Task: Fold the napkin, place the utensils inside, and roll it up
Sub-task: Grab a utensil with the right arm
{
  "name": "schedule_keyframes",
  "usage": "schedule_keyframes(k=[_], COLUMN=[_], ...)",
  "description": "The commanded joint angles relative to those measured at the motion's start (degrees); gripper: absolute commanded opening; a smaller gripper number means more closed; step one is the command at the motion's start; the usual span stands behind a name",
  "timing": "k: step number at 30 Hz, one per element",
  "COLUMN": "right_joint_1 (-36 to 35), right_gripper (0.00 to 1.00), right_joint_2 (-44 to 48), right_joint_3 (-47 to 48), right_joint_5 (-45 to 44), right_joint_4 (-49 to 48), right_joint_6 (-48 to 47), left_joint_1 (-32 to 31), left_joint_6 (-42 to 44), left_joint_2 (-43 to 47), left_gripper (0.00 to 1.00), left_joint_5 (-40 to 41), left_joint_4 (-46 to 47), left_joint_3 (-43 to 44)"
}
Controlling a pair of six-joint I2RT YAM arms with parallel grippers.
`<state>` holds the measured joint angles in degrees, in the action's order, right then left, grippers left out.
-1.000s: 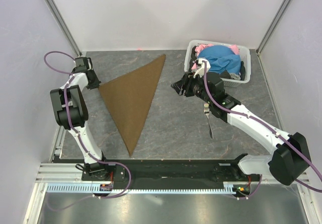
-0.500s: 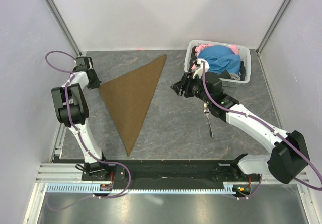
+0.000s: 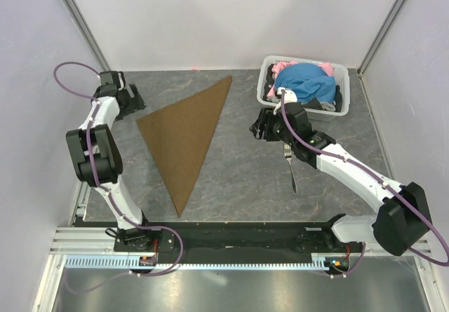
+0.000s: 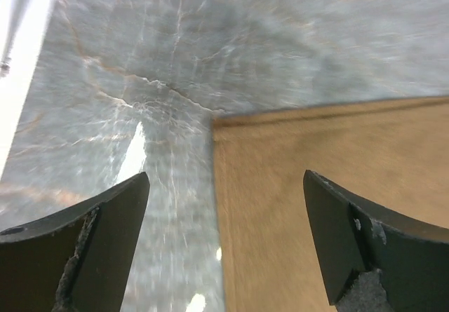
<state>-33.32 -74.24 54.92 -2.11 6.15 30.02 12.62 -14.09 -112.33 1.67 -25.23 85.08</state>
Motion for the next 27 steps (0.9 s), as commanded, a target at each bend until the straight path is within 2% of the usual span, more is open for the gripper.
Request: schedule_keyframes(k=[1, 6, 8, 9, 17, 27], right_joint_1=[1.4, 3.6, 4.7, 5.5, 9.8, 11.5], right_gripper=[0.63, 0.64, 0.65, 0.65, 0.62, 0.55], right_joint_2=[0.1, 0.5, -0.4, -1.0, -9.3, -14.9], right_joint_3=[3.1, 2.1, 1.4, 0.6, -1.3, -4.0], right_joint_5=[-5.0, -7.3, -7.7, -7.6, -8.3, -7.5], right_joint_4=[11.0, 20.3, 22.1, 23.1, 24.1, 24.2], right_joint_6=[-2.8, -5.2, -5.8, -6.2, -8.8, -10.2], left_joint_1=[-3.8, -11.6, -11.9, -14.4, -15.9, -15.8], left_joint_6=[-0.4, 0.8, 0.4, -0.1, 0.8, 1.2], left_joint_2=[12.5, 24.1, 26.5, 27.4, 35.1, 36.7], left_gripper=[0.98, 1.0, 1.0, 1.0, 1.0, 0.97], left_joint_5=[0.1, -1.0, -2.9, -3.3, -6.2, -9.5], left_joint_4=[-2.7, -3.3, -3.4, -3.4, 1.0, 1.5], left_joint_3=[2.0, -2.5, -3.2, -3.8, -12.6, -12.7])
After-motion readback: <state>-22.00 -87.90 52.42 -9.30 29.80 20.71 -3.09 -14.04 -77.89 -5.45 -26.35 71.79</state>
